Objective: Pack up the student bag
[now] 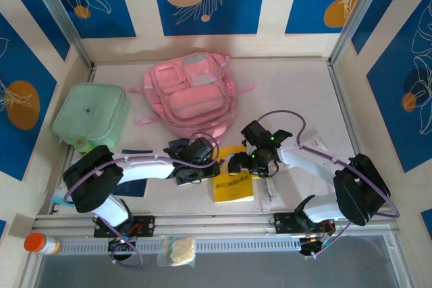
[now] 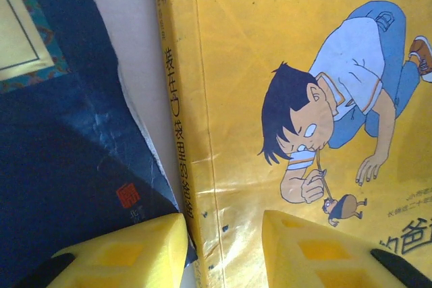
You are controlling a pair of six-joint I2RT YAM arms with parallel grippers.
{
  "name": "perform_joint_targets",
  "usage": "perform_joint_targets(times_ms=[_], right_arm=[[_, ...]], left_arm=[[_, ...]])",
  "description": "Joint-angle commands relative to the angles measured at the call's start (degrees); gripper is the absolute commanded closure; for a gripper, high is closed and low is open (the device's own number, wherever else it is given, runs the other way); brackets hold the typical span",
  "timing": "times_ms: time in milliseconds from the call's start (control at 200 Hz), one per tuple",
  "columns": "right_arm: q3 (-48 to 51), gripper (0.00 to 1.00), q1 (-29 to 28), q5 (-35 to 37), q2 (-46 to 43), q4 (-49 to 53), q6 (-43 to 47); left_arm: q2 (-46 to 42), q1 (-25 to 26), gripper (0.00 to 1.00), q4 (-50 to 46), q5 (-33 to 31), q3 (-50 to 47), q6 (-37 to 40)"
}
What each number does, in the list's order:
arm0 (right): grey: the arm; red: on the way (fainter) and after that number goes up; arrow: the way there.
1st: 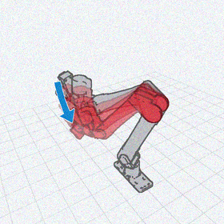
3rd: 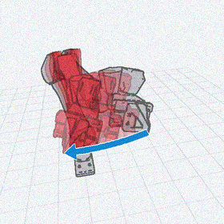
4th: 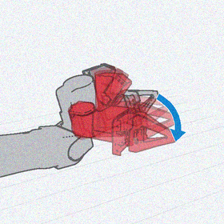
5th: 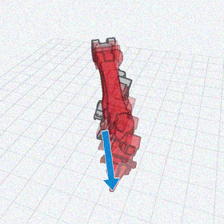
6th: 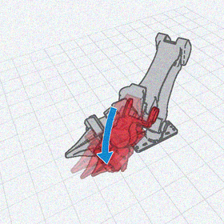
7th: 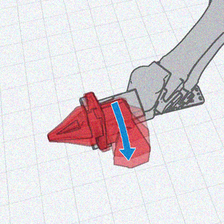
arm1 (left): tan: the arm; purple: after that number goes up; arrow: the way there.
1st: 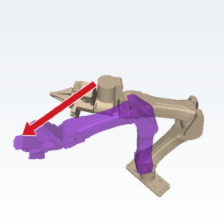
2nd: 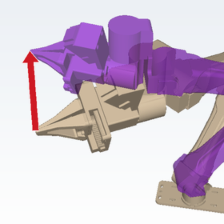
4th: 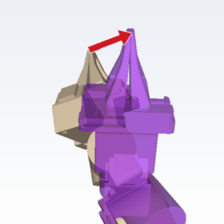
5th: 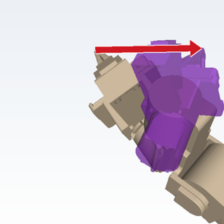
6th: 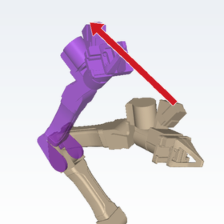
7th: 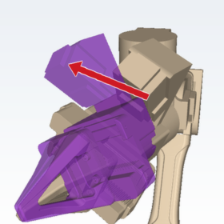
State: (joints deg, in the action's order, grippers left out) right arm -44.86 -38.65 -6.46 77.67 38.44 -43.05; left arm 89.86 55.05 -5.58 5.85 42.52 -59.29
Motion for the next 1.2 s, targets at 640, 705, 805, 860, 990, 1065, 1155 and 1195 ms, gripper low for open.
perform_joint_targets(times_ms=[640,705,805,860,990,1065,1155,1195], right_arm=[[5.8,0.79,6.8,-13.3,-4.6,-7.3,0.1],[5.8,0.84,6.9,-13.5,-5.0,-7.4,0.1],[5.7,0.94,7.1,-13.7,-5.7,-7.5,0.1],[5.7,0.98,7.3,-13.8,-6.6,-7.7,0.0],[5.5,1.00,8.2,-14.5,-9.0,-7.6,0.0],[4.8,1.00,9.0,-14.5,-10.7,-7.1,0.2],[3.8,1.00,10.2,-14.6,-12.9,-6.2,0.5],[3.2,1.00,10.9,-15.0,-13.8,-5.9,0.7]], left_arm=[[2.6,0.7,0.63,-2.0,-1.0,0.0,1.5],[2.5,0.7,0.63,-2.0,-1.0,0.1,1.5],[2.3,0.7,0.63,-2.3,-1.1,0.5,1.5],[1.9,0.7,0.62,-2.7,-1.1,0.8,1.7],[0.0,0.7,0.58,-4.1,-1.9,1.8,2.0],[-1.6,0.6,0.54,-4.9,-2.1,2.4,2.3],[-4.2,0.3,0.51,-7.5,-2.9,3.9,3.1],[-5.8,0.2,0.49,-8.2,-3.1,4.1,3.5]])
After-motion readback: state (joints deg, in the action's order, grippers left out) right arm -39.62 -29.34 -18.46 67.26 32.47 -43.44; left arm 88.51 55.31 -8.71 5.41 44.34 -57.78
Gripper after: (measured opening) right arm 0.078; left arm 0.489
